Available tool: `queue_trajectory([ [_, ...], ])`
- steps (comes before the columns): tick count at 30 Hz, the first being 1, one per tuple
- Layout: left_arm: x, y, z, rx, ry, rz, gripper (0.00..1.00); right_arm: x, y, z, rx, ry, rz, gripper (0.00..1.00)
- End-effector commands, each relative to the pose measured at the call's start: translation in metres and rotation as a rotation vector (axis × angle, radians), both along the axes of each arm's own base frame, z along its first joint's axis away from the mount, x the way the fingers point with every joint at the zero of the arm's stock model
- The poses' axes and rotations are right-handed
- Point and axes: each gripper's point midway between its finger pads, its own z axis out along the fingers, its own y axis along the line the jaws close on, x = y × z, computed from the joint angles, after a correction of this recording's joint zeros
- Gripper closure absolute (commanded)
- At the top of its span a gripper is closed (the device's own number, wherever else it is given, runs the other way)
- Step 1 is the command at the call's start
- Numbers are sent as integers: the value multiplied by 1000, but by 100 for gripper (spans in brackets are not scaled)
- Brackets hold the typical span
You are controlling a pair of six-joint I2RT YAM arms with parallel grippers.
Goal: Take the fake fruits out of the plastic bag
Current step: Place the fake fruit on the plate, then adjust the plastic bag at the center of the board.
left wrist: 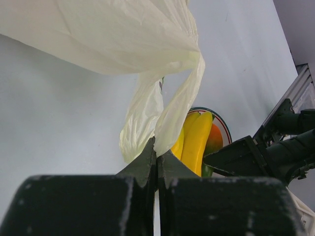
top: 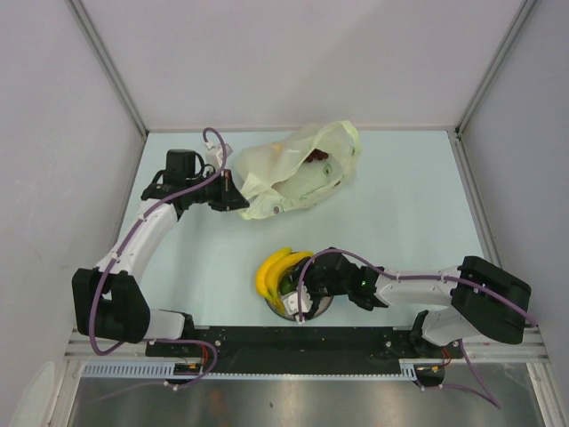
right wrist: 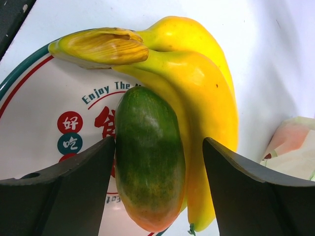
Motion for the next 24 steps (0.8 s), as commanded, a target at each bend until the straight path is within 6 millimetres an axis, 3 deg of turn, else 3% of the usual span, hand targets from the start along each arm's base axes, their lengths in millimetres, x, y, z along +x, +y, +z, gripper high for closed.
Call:
queue_trajectory([
  [1,-1,-3,12,-6,-44,-30,99,1,2,16,43,-22,-12,24],
  [8,-5,-8,8,-43,-8,-45,100,-10,-18,45,61,-13,14,19],
  [13,-3,-11,10,-69,-4,-46,100,-17,-42,82,99,-40,0,16],
  [16,-7,-11,8,-79,10,-37,100,-4,-52,115,168,-45,-105,15],
  [18,-12,-12,3,-86,27,-44,100,17,-54,146,238,-60,-219,15],
  [20,-18,-11,-1,-83,33,-48,100,40,-55,157,264,-17,-334,17],
  [21,-20,-11,-1,-83,29,-47,100,57,-54,181,322,-30,-397,20],
  [22,-22,-11,-2,-80,23,-51,100,72,-50,176,308,-4,-442,22],
  [23,-23,-9,-5,-73,24,-47,100,95,-55,183,355,30,-529,24],
  [24,-24,-9,-6,-70,28,-47,100,111,-53,205,406,31,-564,30],
])
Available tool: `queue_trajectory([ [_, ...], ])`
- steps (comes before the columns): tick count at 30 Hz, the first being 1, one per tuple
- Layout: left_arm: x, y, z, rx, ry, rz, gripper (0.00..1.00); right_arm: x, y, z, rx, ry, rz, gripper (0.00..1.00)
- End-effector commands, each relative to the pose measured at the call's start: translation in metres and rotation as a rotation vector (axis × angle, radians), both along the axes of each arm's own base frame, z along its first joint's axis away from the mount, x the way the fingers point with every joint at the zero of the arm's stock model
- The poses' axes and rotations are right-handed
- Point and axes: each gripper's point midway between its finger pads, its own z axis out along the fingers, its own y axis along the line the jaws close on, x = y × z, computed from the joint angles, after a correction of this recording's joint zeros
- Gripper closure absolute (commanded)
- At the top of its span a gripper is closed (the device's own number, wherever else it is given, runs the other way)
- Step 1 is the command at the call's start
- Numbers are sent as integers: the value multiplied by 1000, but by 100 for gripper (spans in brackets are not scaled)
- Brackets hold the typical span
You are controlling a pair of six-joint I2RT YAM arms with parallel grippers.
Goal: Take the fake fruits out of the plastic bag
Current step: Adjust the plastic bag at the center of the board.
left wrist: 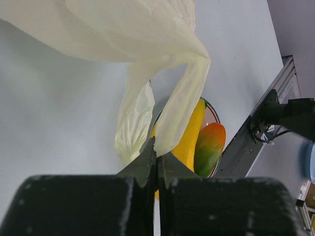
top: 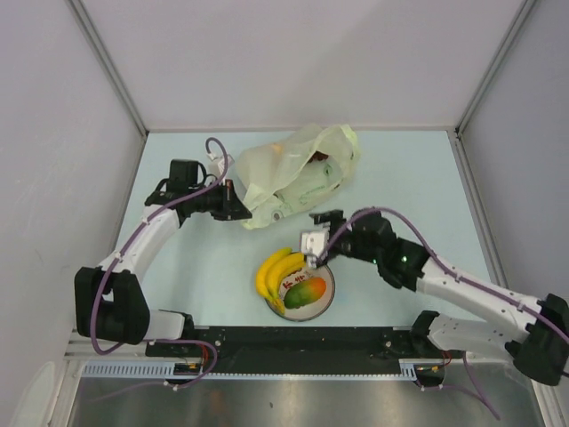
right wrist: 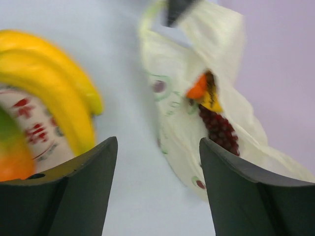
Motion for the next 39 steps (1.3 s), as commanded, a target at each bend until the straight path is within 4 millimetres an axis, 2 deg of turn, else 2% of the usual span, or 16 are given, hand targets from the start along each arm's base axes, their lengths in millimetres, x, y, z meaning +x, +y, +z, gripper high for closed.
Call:
queue_trajectory([
  [1,-9,-2,13,-21,-58,-29,99,83,3,37,157,118,-296,33],
  [4,-7,-2,14,-9,-61,-35,100,141,1,57,262,131,-395,41],
  [5,-6,-1,15,-3,-61,-37,100,162,8,34,232,156,-414,42],
  [7,-1,-1,25,8,-88,-44,100,194,6,33,238,136,-451,46],
  [8,3,0,27,13,-85,-43,100,210,11,8,210,157,-461,47],
  [12,17,1,53,15,-133,-59,100,250,1,-25,202,206,-525,49],
  [19,41,-12,103,-44,-249,-183,100,331,-63,-62,242,268,-752,49],
  [23,54,-25,111,-88,-234,-243,100,368,-133,-62,221,188,-906,49],
  [26,60,-43,118,-117,-238,-304,100,366,-189,-59,256,235,-1025,49],
  [27,60,-48,123,-131,-244,-322,100,357,-204,-69,248,258,-1058,49],
  [29,50,-66,125,-226,-182,-383,100,345,-234,-50,269,221,-1109,48],
  [30,47,-70,121,-247,-168,-408,100,330,-243,-62,250,247,-1132,47],
  [31,40,-81,117,-260,-146,-444,100,321,-254,-38,287,213,-1150,46],
  [32,35,-85,115,-260,-145,-468,100,313,-274,-36,316,226,-1199,46],
  [36,28,-104,108,-211,-164,-539,100,268,-308,-16,351,246,-1274,46],
  [39,25,-103,107,-180,-180,-552,100,231,-291,-13,329,321,-1223,46],
])
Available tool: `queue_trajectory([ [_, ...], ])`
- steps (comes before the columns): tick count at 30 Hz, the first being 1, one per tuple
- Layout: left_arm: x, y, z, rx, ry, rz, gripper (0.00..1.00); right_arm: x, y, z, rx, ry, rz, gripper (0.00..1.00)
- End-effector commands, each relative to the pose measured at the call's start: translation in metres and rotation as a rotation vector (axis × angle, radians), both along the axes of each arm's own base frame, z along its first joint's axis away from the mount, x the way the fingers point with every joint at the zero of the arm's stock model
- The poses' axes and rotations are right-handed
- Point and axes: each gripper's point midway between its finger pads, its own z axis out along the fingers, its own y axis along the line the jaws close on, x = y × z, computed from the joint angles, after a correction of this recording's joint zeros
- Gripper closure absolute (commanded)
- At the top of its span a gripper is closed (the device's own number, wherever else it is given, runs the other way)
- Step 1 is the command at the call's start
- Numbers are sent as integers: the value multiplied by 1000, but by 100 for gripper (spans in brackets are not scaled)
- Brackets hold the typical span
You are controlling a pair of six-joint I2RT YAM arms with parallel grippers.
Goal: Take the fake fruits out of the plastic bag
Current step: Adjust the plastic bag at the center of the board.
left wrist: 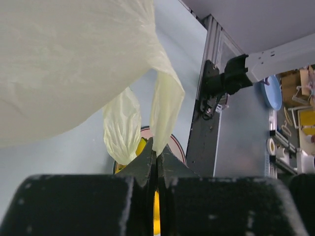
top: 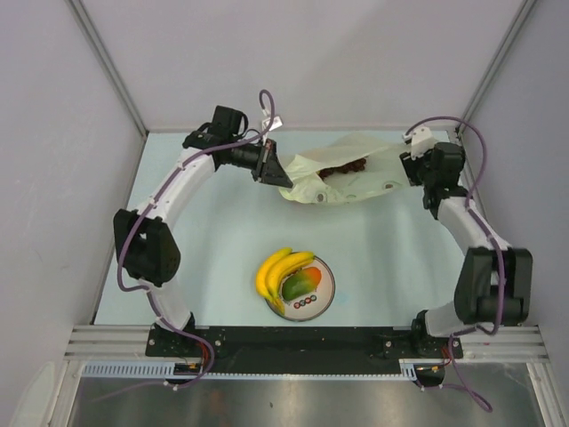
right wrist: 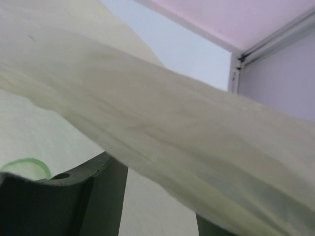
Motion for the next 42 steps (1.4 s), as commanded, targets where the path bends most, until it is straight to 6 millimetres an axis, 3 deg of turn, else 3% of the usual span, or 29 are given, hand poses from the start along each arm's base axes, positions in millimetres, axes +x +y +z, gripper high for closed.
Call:
queue_trajectory([
  [1,-14,2,19,7,-85,-68,100,-44,16,27,80,15,29,46],
  [2,-16,6,15,30,-118,-86,100,-52,31,34,104,11,66,46],
  [4,-24,17,9,106,-67,-86,100,-69,72,25,171,72,176,46],
  [5,-24,19,3,126,-55,-92,100,-72,86,20,181,89,217,46],
  [6,-28,24,3,139,-23,-91,100,-78,116,17,189,107,307,46],
  [8,-28,33,0,147,-19,-71,100,-77,141,4,187,131,377,46],
  [9,-25,38,-3,165,-21,-54,100,-81,163,0,183,137,440,45],
  [13,-14,47,-13,253,-45,40,100,-78,204,-13,195,149,511,45],
  [14,-9,50,-14,284,-79,67,100,-76,206,-22,195,170,499,45],
  [19,3,86,-48,566,-130,202,100,-51,215,-23,263,141,399,45],
  [30,15,120,-56,764,-204,318,100,-12,218,-3,353,64,293,37],
  [31,9,122,-54,768,-194,309,100,-14,221,-7,356,81,302,37],
  [34,-18,102,-43,643,-169,170,100,-23,231,-17,349,128,336,39],
  [37,-71,75,-37,446,-24,-47,100,-28,242,-24,356,152,372,42],
  [40,-86,65,-45,375,87,-117,100,-25,253,-29,334,136,401,43],
  [42,-83,64,-55,385,123,-130,100,-22,260,-33,317,138,420,44],
])
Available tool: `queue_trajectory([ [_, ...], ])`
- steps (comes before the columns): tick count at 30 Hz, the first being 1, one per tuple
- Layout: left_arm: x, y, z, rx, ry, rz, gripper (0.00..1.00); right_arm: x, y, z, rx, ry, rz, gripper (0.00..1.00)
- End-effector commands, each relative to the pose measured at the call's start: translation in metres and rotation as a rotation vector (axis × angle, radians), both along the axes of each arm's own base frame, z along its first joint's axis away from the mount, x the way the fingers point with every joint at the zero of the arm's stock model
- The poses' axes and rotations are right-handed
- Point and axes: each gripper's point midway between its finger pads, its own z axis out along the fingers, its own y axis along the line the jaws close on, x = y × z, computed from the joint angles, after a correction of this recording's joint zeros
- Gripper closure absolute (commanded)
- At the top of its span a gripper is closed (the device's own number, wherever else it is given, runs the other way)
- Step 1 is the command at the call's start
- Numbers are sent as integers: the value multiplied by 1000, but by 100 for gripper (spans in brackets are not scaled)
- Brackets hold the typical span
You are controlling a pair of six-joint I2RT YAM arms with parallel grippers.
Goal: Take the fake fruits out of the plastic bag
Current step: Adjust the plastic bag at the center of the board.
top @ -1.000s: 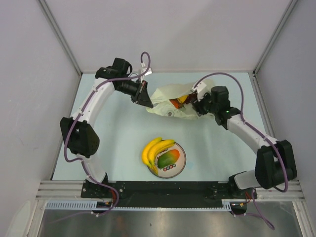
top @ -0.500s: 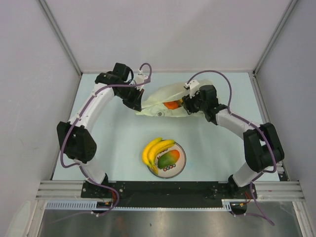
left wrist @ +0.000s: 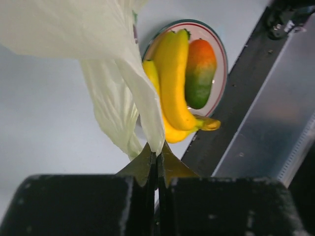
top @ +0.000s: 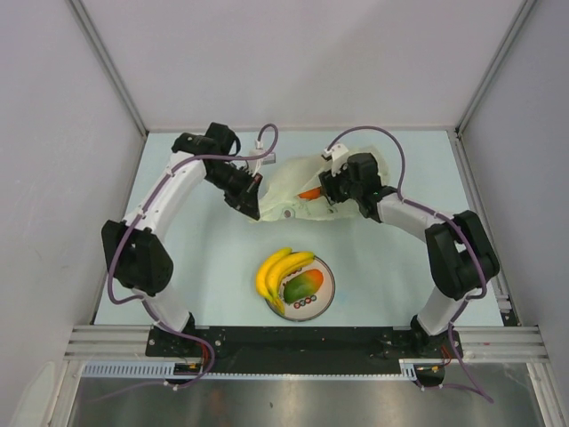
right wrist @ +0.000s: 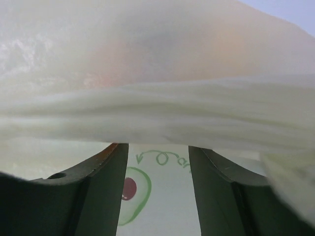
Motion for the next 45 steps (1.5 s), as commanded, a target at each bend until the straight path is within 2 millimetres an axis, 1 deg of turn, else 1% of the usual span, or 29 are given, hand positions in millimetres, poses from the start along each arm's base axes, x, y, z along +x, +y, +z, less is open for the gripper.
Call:
queue_trajectory([
  [1,-24,-16,1,-115,137,-82,100,15,25,15,21,-69,49,44],
  [3,-14,-14,-3,-76,118,-32,100,23,26,12,24,-63,36,44],
  [4,2,-9,-4,-33,50,1,100,29,22,12,31,-60,4,44],
  [6,14,-6,3,-7,-4,50,100,41,21,14,48,-55,-24,44],
  [7,30,0,7,39,-73,97,100,45,19,13,60,-45,-39,43],
  [8,35,3,10,59,-79,148,100,52,22,22,73,-60,-37,43],
  [10,51,15,15,135,-122,250,100,59,22,15,81,-37,-47,41],
  [11,54,17,16,152,-119,298,100,64,22,17,88,-43,-60,39],
  [13,63,26,19,207,-171,354,100,86,16,26,98,-94,-138,32],
  [15,70,40,19,280,-222,423,100,104,7,33,121,-123,-217,29],
  [16,75,44,25,287,-257,457,100,114,8,40,135,-138,-227,27],
  [17,81,53,28,325,-292,497,100,118,4,40,142,-130,-241,27],
  [19,90,57,39,327,-340,544,100,123,8,51,151,-133,-225,27],
  [21,92,53,49,299,-356,543,100,112,14,54,141,-102,-150,27],
  [23,90,50,55,275,-366,533,100,96,16,67,137,-96,-101,26],
  [25,85,43,58,250,-363,507,100,76,18,65,118,-70,-50,27],
  [26,82,43,61,240,-370,505,100,61,17,71,111,-64,-22,27],
  [28,74,36,53,223,-344,483,100,42,19,70,79,-52,31,27],
  [29,70,36,53,211,-342,484,100,26,22,66,62,-26,68,27],
  [30,67,34,39,202,-321,483,100,15,28,65,33,-25,107,27],
  [32,63,31,30,175,-303,512,100,-8,35,58,-14,7,171,27],
  [33,61,29,25,148,-315,515,100,-15,38,57,-38,-5,199,28],
  [34,60,27,21,127,-296,549,100,-24,47,55,-66,-21,238,28],
  [35,60,25,14,113,-289,560,100,-26,48,55,-78,-40,240,28],
  [38,49,12,9,44,-228,540,100,-27,63,58,-81,-81,254,35],
  [39,46,7,9,29,-222,529,100,-25,66,52,-88,-80,254,37],
  [40,42,5,12,6,-223,518,100,-22,73,54,-84,-105,255,39],
  [42,36,2,12,-12,-209,500,100,-15,76,41,-103,-108,236,44],
  [45,29,1,15,-27,-207,474,100,2,76,39,-103,-148,177,47],
])
